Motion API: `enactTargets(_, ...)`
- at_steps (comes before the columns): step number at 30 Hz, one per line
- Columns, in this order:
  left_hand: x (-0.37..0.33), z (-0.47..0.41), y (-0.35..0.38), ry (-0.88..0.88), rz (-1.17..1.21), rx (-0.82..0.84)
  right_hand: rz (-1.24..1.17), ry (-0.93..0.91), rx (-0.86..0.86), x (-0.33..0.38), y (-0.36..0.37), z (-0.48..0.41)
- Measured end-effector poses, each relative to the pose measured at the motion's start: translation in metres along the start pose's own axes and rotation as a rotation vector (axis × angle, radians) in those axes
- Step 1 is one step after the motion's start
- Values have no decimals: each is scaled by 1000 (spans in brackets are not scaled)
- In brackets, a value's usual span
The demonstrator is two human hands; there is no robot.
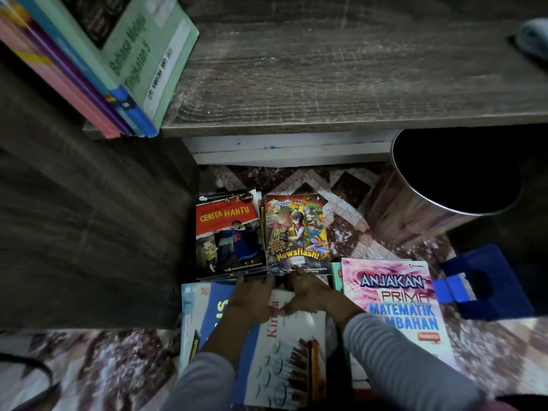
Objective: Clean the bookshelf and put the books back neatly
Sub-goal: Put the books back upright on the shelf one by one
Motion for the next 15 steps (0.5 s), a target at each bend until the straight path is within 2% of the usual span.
enactTargets(5,4,-1,5,-11,31,1,-101,-21,21,-2,1,2)
enactTargets(9,2,2,6,5,8,-23,36,16,-34,-2,0,3)
enactTargets(15,7,3,1,3,41,-31,91,-49,106,3,-3,10)
Point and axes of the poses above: each hand's wrist, its own z-axis away from the middle knuckle, its own y-axis out of the palm, x = y × z, the point moved 3 cm from there along -z, towards the middle knuckle, and after that the axes turned 9 degrees about y, right-handed, at the moved point
